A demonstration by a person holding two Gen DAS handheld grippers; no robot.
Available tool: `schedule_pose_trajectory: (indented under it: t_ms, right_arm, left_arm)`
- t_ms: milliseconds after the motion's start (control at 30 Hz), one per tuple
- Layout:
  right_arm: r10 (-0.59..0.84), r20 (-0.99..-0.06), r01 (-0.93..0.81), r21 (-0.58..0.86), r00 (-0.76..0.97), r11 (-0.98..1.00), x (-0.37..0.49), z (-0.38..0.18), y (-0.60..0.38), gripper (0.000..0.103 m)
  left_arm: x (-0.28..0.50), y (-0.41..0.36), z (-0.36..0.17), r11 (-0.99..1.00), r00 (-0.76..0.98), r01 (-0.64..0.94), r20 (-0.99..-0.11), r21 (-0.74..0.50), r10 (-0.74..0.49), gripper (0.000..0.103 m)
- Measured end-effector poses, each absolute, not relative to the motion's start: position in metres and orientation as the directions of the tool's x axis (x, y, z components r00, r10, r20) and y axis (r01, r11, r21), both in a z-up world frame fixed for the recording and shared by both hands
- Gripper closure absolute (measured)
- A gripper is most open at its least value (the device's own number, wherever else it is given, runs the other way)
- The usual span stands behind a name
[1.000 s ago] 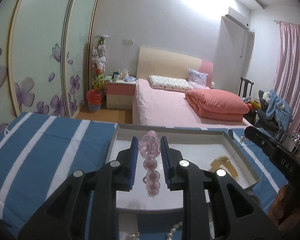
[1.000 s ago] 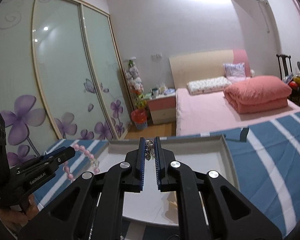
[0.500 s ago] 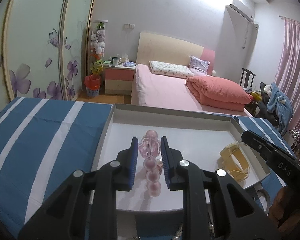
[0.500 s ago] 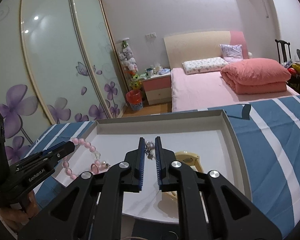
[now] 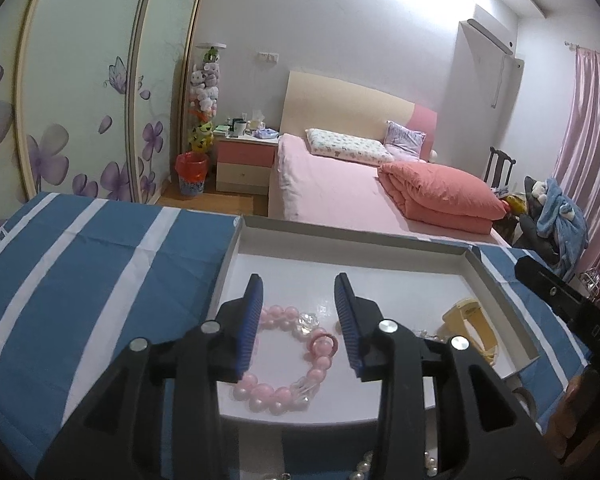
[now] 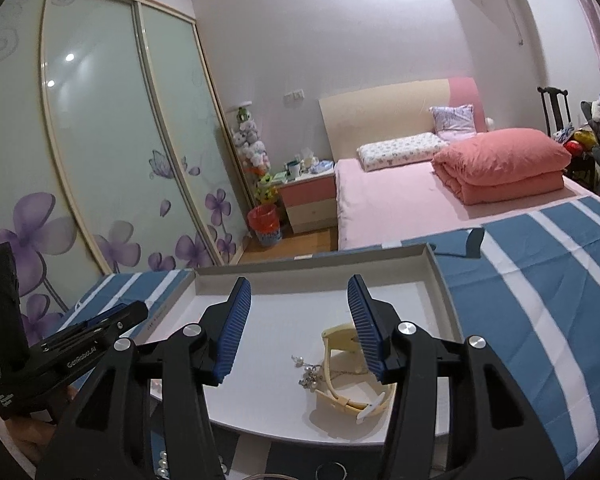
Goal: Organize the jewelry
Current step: 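Open the left tool to drop the pink bracelet while the right tool releases the earring into the tray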
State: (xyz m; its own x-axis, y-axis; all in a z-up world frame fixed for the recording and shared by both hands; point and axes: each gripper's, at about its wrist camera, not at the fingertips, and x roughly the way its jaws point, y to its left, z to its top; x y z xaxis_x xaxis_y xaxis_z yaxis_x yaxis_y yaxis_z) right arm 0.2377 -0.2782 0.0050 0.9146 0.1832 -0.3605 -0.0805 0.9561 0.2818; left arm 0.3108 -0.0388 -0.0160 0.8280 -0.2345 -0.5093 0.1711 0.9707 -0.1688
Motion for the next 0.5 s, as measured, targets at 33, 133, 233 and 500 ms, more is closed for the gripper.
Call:
schedule_pose_trajectory:
  t_ms: [33,133,233,500]
  right_arm:
    - [0.18,-0.355,-0.08,0.279,0.917,0.957,0.235,0.007,-0.279,0.051]
    - [0.175,-0.347,-0.08,0.272,0.921,0.959,0.227,0.012,-0.279,0.051]
    - [0.184,-0.357,-0.09,0.264,0.916,0.96,0.213,0.013,-0.277,0.051]
    - [0.191,-0.406,-0.102,0.229,0.894,0.968,0.164,0.009,-0.272,0.051]
  left_arm:
    - [0.308,-0.037,-0.014,0.97,0.83,0.172,-0.505,-0.17,-0.236,0.065]
    - [0.295,-0.03,-0.006,0.97,0.836,0.177,-0.495,-0.165,-0.236,0.065]
    - [0.281,-0.021,-0.003,0.972,0.831,0.181,-0.506,-0.147,-0.232,0.065]
    - [0.225,-0.001,-0.013,0.955,0.761,0.238,-0.577,-0.176,-0.296,0.065]
